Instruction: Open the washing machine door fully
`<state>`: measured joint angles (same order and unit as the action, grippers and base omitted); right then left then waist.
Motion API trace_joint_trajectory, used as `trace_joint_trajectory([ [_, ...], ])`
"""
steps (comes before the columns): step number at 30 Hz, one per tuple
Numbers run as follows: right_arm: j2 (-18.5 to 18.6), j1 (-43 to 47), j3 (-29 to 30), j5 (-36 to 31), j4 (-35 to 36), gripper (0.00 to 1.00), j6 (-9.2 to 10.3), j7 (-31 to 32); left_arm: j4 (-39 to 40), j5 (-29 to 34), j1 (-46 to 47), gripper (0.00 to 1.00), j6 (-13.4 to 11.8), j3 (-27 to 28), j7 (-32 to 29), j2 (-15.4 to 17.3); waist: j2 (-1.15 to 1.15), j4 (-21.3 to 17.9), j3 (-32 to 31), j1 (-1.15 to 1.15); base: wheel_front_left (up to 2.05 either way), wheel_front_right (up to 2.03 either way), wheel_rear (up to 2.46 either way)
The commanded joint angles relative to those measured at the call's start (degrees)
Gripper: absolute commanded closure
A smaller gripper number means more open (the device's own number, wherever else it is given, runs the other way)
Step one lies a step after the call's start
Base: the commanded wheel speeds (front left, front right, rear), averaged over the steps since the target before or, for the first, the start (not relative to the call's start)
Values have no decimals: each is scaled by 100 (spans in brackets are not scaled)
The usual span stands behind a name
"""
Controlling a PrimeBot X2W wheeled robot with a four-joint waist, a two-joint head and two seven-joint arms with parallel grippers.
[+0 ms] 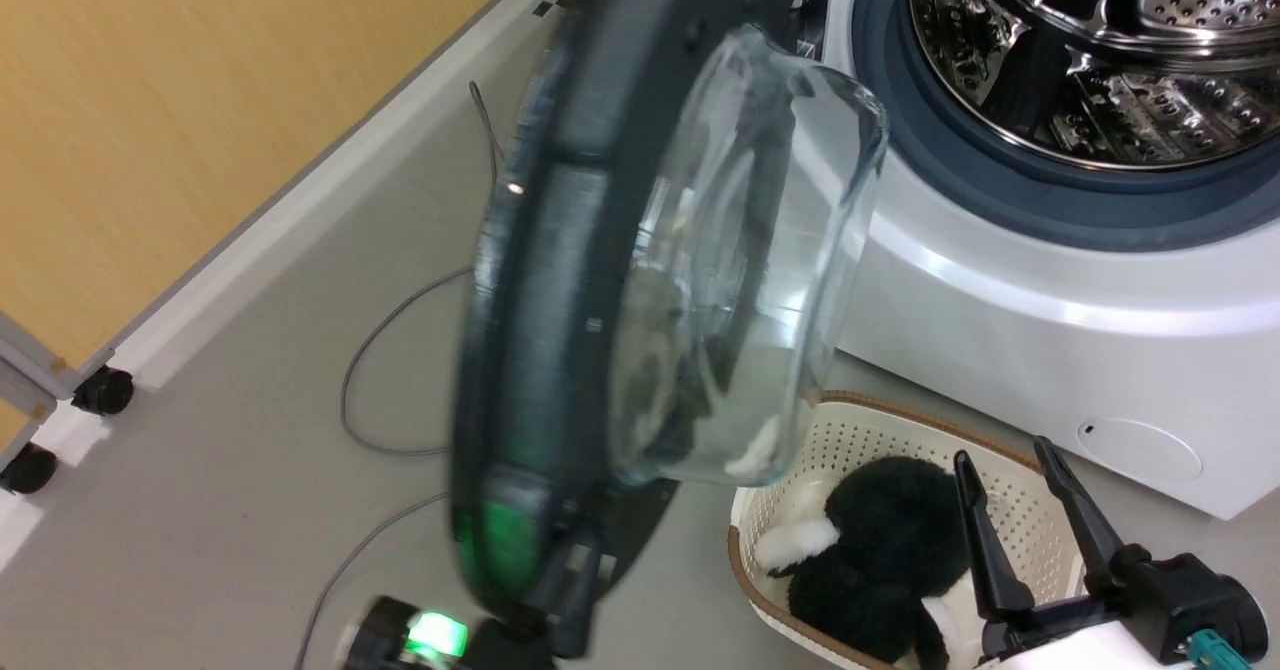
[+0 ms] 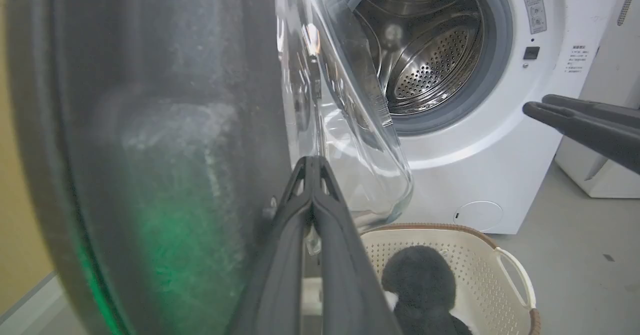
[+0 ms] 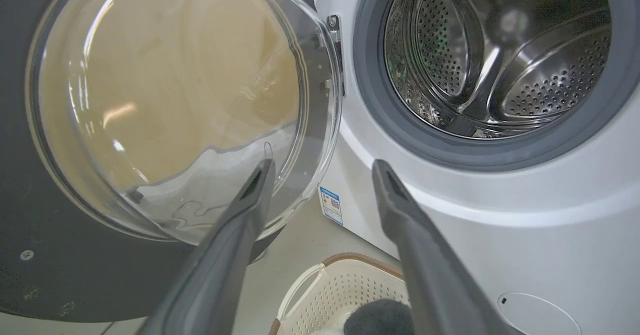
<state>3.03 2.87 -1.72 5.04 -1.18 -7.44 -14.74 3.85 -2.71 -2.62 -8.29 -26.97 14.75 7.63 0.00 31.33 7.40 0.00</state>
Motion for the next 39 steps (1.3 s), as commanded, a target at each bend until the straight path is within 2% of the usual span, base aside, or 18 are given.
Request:
trace_joint_trajectory([
  [1, -15, -54, 29, -35, -1, 0, -5, -26, 13, -31, 16, 100, -60, 131, 25, 47, 0, -3, 22, 0, 0, 0, 0],
  [9, -15, -98, 98, -139, 27, 0, -5, -26, 8, -333, 155, 100, -266, 1259, 25, 156, 0, -300, 225, 0, 0, 0, 0],
  [17, -15, -245, 103, -242, 12, 0, -5, -26, -274, -590, 491, 100, -249, 2414, 25, 53, 0, -612, 456, 0, 0, 0, 0],
  [31, 33, -540, 96, -381, 3, 0, -5, -26, -1295, -808, 1453, 100, 176, 4321, 25, -104, 0, -1042, 916, 0, 0, 0, 0],
  [39, 60, -651, 104, -385, -25, 0, -5, -26, -1986, -738, 2054, 100, 399, 5079, 25, 126, 0, -1205, 1054, 0, 0, 0, 0],
])
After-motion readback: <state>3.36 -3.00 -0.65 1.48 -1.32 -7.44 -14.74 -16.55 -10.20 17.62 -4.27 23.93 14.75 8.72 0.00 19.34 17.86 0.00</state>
